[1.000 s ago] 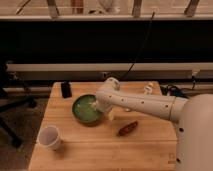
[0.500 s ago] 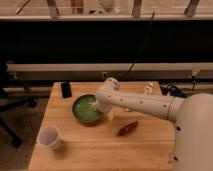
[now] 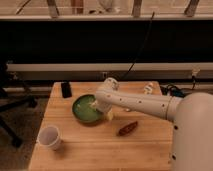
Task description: Pick up the ceramic bowl
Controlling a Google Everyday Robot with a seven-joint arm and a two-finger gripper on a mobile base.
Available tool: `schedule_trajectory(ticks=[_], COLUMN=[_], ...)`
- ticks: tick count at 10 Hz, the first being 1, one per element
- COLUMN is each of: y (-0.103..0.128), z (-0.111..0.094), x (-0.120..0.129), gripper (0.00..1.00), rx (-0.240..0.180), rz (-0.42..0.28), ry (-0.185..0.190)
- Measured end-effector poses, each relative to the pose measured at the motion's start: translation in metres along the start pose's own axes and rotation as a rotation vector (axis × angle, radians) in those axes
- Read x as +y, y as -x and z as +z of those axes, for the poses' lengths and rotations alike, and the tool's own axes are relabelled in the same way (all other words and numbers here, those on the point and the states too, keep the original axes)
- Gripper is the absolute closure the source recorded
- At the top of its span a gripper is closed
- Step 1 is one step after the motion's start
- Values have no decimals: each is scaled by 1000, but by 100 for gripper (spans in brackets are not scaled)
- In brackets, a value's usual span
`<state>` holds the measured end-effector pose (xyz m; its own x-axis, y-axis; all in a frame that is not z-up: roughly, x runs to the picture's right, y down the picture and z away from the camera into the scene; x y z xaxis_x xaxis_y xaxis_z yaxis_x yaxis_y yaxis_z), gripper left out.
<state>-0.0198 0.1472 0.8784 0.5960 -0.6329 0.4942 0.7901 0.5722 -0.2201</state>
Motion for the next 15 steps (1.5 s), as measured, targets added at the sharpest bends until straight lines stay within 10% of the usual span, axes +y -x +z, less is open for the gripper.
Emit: schedule_trajectory(ticks=[9, 15], y=[0, -4], z=[7, 0], x=[-7, -13], gripper=[36, 93], rx=[5, 15], rz=[-15, -31], ry=[-3, -11])
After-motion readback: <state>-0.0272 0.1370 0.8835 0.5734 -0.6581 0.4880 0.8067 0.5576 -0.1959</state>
